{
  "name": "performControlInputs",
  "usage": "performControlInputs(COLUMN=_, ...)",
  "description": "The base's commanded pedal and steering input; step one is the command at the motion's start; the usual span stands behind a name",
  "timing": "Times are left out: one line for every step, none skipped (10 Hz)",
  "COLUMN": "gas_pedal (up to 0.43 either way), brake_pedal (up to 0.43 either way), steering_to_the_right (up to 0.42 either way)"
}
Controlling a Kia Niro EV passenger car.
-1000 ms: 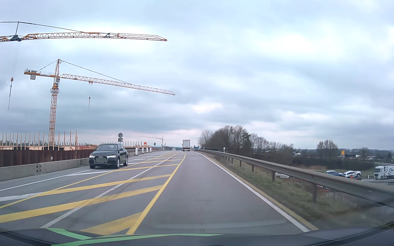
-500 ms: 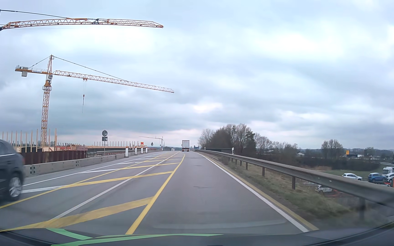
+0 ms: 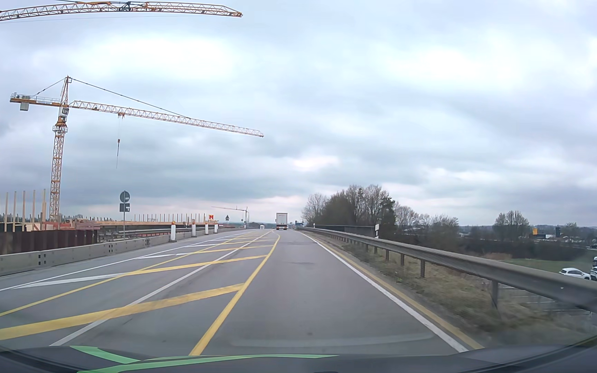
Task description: Follow the waypoints while adhering to traffic rules and regulations
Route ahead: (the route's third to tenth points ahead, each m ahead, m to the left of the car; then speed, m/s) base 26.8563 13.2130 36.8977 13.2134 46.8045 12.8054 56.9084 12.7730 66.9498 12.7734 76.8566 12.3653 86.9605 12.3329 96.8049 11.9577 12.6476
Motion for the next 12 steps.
performControlInputs(gas_pedal=0.067, brake_pedal=0.000, steering_to_the_right=-0.002)
performControlInputs(gas_pedal=0.067, brake_pedal=0.000, steering_to_the_right=-0.002)
performControlInputs(gas_pedal=0.067, brake_pedal=0.000, steering_to_the_right=-0.002)
performControlInputs(gas_pedal=0.067, brake_pedal=0.000, steering_to_the_right=-0.002)
performControlInputs(gas_pedal=0.067, brake_pedal=0.000, steering_to_the_right=-0.002)
performControlInputs(gas_pedal=0.067, brake_pedal=0.000, steering_to_the_right=-0.001)
performControlInputs(gas_pedal=0.079, brake_pedal=0.000, steering_to_the_right=0.000)
performControlInputs(gas_pedal=0.079, brake_pedal=0.000, steering_to_the_right=0.001)
performControlInputs(gas_pedal=0.079, brake_pedal=0.000, steering_to_the_right=0.001)
performControlInputs(gas_pedal=0.079, brake_pedal=0.000, steering_to_the_right=0.001)
performControlInputs(gas_pedal=0.079, brake_pedal=0.000, steering_to_the_right=0.001)
performControlInputs(gas_pedal=0.079, brake_pedal=0.000, steering_to_the_right=0.001)
